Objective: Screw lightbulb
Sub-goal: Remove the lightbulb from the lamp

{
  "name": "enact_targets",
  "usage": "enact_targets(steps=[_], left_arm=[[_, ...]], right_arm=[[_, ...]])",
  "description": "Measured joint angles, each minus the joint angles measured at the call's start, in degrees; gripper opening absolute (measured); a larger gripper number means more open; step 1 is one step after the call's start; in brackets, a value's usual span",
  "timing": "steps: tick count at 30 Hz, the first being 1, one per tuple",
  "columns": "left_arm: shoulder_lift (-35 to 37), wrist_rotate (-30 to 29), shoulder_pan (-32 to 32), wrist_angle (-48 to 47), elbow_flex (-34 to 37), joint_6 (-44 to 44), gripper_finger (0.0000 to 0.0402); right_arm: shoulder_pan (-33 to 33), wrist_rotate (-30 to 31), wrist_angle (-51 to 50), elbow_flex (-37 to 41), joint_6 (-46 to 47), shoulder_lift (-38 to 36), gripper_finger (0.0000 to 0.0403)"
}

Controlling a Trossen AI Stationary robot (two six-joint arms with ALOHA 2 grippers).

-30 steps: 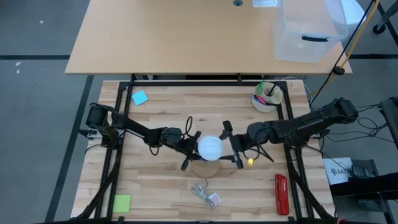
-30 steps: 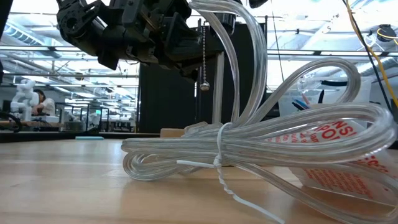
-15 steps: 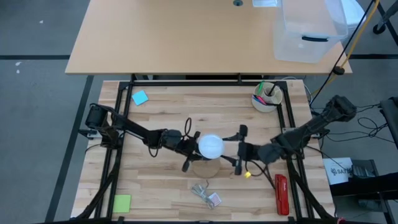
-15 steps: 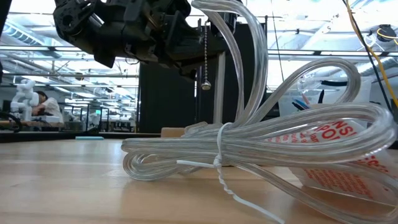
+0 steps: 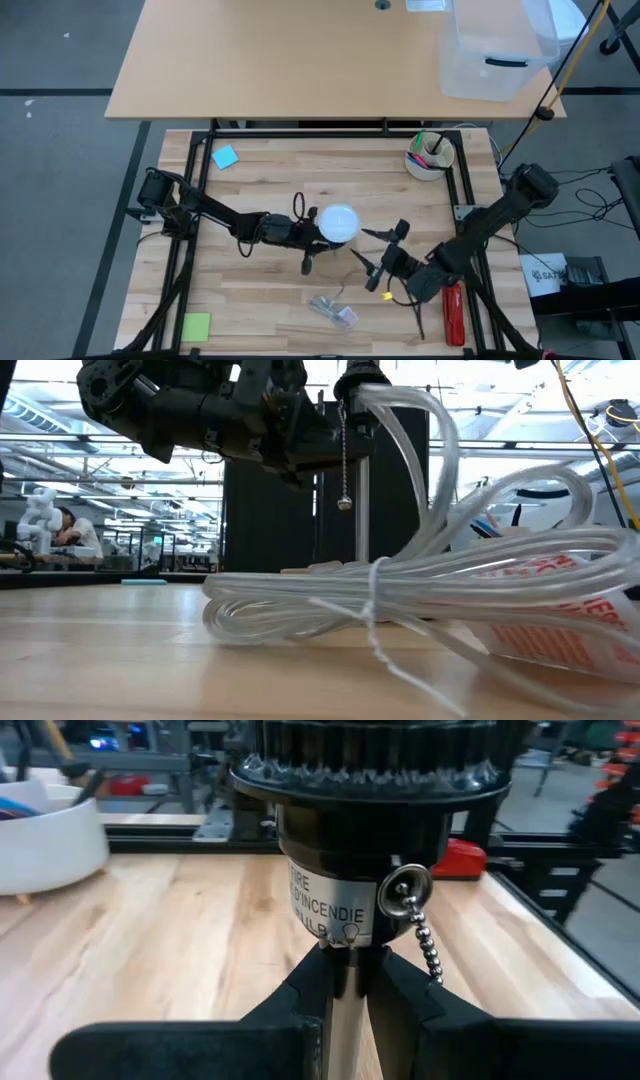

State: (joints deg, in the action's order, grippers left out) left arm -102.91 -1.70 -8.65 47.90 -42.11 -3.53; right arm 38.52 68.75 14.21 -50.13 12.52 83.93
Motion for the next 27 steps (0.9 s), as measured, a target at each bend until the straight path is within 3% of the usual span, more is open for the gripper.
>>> enact_targets(steps=[5, 13, 17, 23, 27], left_arm=[[0.00, -0.97, -0.10, 0.00, 0.00, 0.00, 0.0048], [0.00, -3.95, -0.10, 0.00, 0.00, -0.57, 0.0048], [0.00, -3.95, -0.10, 0.00, 0.00, -0.73, 0.0048], [0.01, -4.40, -0.10, -0.03, 0.03, -0.98, 0.0048], [0.02, -4.78, -0.10, 0.00, 0.02, -1.03, 0.0048]], right_arm=[[-0.46, 5.27, 16.69, 0.00, -2.67, 7.63, 0.0259], [-2.71, 6.15, 44.32, 0.04, -18.74, 15.39, 0.0259], [-4.60, 5.87, 47.47, 0.04, -21.99, 16.64, 0.0259], [-7.78, -2.58, 47.49, 0.02, -20.43, 16.77, 0.0259], [-9.45, -2.93, 47.65, 0.02, -20.29, 16.77, 0.0259]])
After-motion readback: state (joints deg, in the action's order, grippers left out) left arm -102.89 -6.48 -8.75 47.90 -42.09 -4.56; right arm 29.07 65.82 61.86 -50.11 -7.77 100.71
